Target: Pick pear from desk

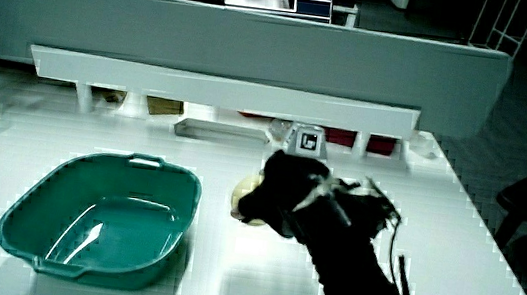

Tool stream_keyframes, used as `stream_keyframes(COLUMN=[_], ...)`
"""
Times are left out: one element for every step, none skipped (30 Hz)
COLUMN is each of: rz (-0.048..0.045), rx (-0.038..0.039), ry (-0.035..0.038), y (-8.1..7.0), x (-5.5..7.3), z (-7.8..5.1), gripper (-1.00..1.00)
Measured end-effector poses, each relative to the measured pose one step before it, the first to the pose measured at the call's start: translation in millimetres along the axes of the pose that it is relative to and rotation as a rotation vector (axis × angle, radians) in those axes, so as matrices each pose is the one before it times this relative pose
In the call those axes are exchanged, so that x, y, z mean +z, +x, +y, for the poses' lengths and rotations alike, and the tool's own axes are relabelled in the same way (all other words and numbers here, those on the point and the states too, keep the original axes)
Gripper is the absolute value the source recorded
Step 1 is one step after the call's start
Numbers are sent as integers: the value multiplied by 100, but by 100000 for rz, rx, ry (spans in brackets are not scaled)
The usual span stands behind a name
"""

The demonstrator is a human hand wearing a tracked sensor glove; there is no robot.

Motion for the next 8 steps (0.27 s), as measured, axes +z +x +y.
stream_keyframes(rz=[1332,594,-132,-132,-457,1653,593,-95], rx=[3078,1001,1980,1980,1879,3445,3099,314], ry=[0,2012,947,947,-1782,417,1882,2512], y=[-698,-528,-639,-643,-548,-691,-836,-778], x=[539,384,336,338,126,273,353,353], z=[-425,-212,-198,-182,54,-99,-202,-180], gripper=[100,100,100,100,100,100,100,100])
